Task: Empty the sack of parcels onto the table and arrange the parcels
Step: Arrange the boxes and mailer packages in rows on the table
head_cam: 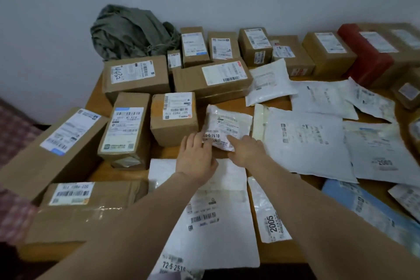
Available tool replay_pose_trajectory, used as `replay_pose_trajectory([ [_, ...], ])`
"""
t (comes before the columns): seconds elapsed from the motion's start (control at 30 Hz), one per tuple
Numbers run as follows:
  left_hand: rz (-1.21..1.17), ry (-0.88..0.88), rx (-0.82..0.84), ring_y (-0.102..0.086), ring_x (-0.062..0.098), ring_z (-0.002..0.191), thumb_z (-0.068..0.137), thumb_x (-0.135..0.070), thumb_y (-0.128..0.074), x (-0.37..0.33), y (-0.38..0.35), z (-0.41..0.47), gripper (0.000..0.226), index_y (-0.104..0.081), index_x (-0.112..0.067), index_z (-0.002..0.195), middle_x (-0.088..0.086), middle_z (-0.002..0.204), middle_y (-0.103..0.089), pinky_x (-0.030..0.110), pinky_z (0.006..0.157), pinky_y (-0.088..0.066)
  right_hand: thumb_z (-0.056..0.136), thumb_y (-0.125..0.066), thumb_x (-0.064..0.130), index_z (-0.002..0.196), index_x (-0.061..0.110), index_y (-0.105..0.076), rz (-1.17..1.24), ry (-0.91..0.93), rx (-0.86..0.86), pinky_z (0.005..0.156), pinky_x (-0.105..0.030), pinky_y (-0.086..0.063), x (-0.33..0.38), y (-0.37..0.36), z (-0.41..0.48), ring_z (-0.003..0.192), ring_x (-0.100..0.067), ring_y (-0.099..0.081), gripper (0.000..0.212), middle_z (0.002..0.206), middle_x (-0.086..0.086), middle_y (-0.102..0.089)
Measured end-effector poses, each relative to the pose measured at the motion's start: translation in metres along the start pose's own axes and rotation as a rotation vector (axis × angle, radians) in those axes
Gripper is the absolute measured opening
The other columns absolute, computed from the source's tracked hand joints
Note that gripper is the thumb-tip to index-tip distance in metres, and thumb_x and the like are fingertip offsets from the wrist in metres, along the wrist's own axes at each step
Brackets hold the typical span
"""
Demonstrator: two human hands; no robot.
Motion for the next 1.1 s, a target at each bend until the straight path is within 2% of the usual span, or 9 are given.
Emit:
replay_pose_trajectory([
  [0.17,-0.054,-0.104,-0.091,-0.039,0.023,0.123,0.092,-0.031,-0.043,0.012,0.015,0.006,0.038,-0.052,-0.018,0.127,0.003,0.132,-0.045,0.031,0.099,-0.033,0.090,-0.049,0.042,0.132,0.027,-0.043,0.047,-0.040,-0.081,0.094,-0.037,-0.034,0.015,0.007,0.012,0.116,-0.028,-0.052,0.044,0.124,-0.008,-0.057],
  [0.27,-0.130,-0.092,-0.190,-0.044,0.019,0.108,0.089,-0.031,-0.047,0.029,0.038,0.005,0.027,-0.056,-0.018,0.112,0.001,0.116,-0.049,0.028,0.091,-0.033,0.093,-0.045,0.044,0.128,0.023,-0.051,0.077,-0.064,-0.195,0.094,-0.037,-0.038,0.019,0.022,0.013,0.115,-0.027,-0.052,0.041,0.123,-0.008,-0.057],
  [0.4,-0.141,0.314,-0.371,-0.040,0.023,0.111,0.089,-0.027,-0.050,0.097,0.073,-0.005,0.024,-0.050,-0.016,0.110,0.007,0.119,-0.045,0.034,0.099,-0.032,0.095,-0.046,0.027,0.117,0.020,-0.060,0.294,0.011,-0.622,0.091,-0.032,-0.038,0.048,0.060,-0.004,0.110,-0.021,-0.052,0.027,0.117,-0.001,-0.058],
  [0.5,-0.222,0.647,-0.446,-0.031,0.032,0.128,0.090,-0.025,-0.052,0.149,0.086,-0.021,0.035,-0.047,-0.013,0.122,0.014,0.136,-0.037,0.044,0.109,-0.024,0.092,-0.049,0.024,0.107,0.021,-0.061,0.344,0.240,-0.722,0.090,-0.030,-0.032,0.094,0.074,-0.014,0.103,-0.019,-0.052,0.019,0.108,0.001,-0.059],
  [0.57,-0.223,0.812,-0.486,-0.022,0.037,0.136,0.088,-0.025,-0.056,0.185,0.091,-0.038,0.050,-0.041,-0.013,0.134,0.016,0.147,-0.027,0.050,0.113,-0.017,0.088,-0.049,0.025,0.104,0.019,-0.063,0.307,0.433,-0.706,0.095,-0.035,-0.030,0.135,0.075,-0.019,0.104,-0.022,-0.054,0.022,0.108,-0.002,-0.060],
  [0.67,-0.243,1.048,-0.363,-0.005,0.038,0.143,0.084,-0.034,-0.063,0.242,0.084,-0.063,0.072,-0.027,-0.025,0.146,0.013,0.156,-0.006,0.055,0.113,-0.011,0.090,-0.051,0.037,0.126,0.023,-0.054,0.136,0.637,-0.499,0.107,-0.040,-0.017,0.188,0.065,-0.023,0.123,-0.023,-0.043,0.039,0.132,-0.003,-0.049],
  [0.83,-0.339,1.264,-0.030,0.020,0.044,0.140,0.066,-0.075,-0.059,0.314,0.058,-0.093,0.102,-0.013,-0.038,0.149,0.011,0.159,0.011,0.065,0.108,0.005,0.085,-0.042,0.068,0.145,0.034,-0.028,-0.049,0.609,-0.306,0.114,-0.048,0.001,0.229,0.055,-0.014,0.140,-0.028,-0.022,0.071,0.155,-0.007,-0.022],
  [1.0,-0.540,1.252,0.077,-0.017,0.044,0.138,0.080,-0.049,-0.069,0.321,0.058,-0.094,0.085,-0.029,-0.014,0.146,0.023,0.151,-0.013,0.050,0.116,-0.019,0.079,-0.050,0.072,0.144,0.032,-0.028,-0.133,0.623,-0.307,0.111,-0.046,-0.012,0.239,0.046,-0.007,0.139,-0.026,-0.020,0.080,0.154,-0.005,-0.023],
  [1.1,-0.659,1.310,0.058,-0.033,0.045,0.127,0.075,-0.049,-0.073,0.336,0.048,-0.081,0.079,-0.036,-0.016,0.137,0.020,0.144,-0.022,0.051,0.101,-0.040,0.079,-0.064,0.057,0.142,0.023,-0.030,-0.045,0.673,-0.270,0.109,-0.040,-0.024,0.241,0.046,-0.006,0.138,-0.024,-0.021,0.079,0.152,-0.006,-0.023],
])
Point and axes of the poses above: each hand's wrist, its own z-axis towards the middle knuckle, its own y-axis out of the back of the hand, x = y × z, the point moved 3 cm from there along z, towards the middle knuckle
